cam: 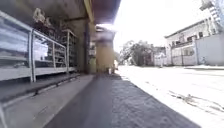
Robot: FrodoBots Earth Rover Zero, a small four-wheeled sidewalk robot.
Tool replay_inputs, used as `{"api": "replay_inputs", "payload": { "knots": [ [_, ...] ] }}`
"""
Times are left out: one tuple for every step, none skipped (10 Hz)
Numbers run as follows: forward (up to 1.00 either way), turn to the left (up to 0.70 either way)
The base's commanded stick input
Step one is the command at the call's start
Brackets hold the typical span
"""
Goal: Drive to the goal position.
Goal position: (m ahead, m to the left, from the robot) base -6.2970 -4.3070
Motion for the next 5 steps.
{"api": "replay_inputs", "payload": {
  "knots": [
    [0.94,-0.01],
    [0.94,-0.01],
    [0.94,-0.01],
    [0.94,-0.01],
    [0.94,-0.01]
  ]
}}
